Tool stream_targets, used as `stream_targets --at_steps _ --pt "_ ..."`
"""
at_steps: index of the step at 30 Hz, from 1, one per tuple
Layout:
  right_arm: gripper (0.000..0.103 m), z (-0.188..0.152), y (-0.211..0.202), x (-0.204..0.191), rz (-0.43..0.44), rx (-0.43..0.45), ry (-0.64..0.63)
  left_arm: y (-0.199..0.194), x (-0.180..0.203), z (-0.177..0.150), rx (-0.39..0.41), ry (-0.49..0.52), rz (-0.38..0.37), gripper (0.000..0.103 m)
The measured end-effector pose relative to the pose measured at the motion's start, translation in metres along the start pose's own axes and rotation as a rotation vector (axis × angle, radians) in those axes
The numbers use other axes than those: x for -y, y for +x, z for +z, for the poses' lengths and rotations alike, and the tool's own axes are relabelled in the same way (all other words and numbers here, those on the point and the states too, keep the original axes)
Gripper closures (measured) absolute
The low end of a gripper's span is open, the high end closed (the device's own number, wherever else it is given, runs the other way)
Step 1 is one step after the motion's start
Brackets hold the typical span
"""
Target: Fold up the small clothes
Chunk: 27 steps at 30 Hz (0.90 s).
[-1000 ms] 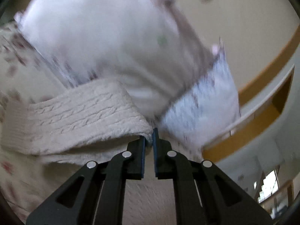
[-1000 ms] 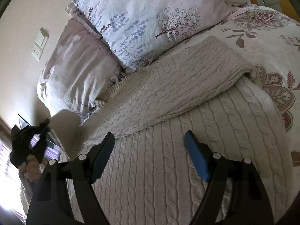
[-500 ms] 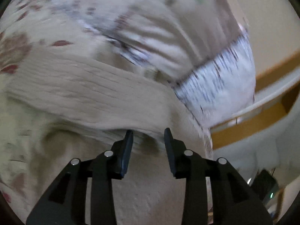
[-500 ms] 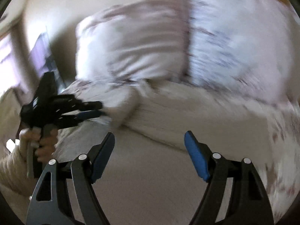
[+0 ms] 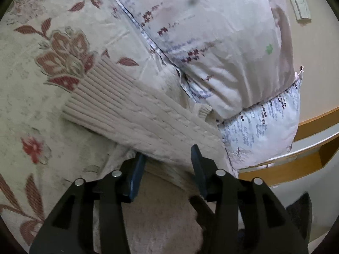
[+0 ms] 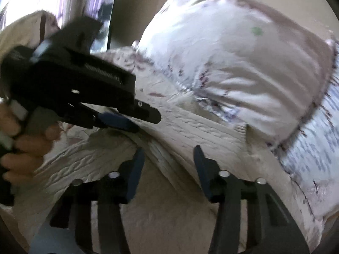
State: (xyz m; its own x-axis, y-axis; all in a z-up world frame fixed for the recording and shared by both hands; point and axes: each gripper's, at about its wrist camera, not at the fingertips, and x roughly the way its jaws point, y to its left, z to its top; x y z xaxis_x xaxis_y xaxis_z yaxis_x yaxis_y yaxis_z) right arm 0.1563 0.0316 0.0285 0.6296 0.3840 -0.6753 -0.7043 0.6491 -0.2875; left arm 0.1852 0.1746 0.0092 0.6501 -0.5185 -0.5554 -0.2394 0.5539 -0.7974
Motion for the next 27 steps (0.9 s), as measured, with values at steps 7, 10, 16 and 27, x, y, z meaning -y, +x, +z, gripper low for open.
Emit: stream_targets --at_steps 7,10,16,27 --pt "0.096 0.005 0.024 0.001 -0.035 -0.024 0.043 0.003 0.001 0.001 0.001 0.035 0.039 0.060" --pt "0.096 -0.005 0.009 0.027 -0.071 0.018 0.179 0.005 0.005 -0.001 0.005 0.067 0.060 0.059" --pt "0.096 -0.101 -0.050 0.140 -0.191 0.096 0.896 0.008 0.011 -0.004 0.014 0.121 0.101 0.059" --pt "0.048 -0.145 -0.093 0.168 -0.229 0.050 0.926 0.011 0.019 -0.008 0.018 0.179 0.146 0.059"
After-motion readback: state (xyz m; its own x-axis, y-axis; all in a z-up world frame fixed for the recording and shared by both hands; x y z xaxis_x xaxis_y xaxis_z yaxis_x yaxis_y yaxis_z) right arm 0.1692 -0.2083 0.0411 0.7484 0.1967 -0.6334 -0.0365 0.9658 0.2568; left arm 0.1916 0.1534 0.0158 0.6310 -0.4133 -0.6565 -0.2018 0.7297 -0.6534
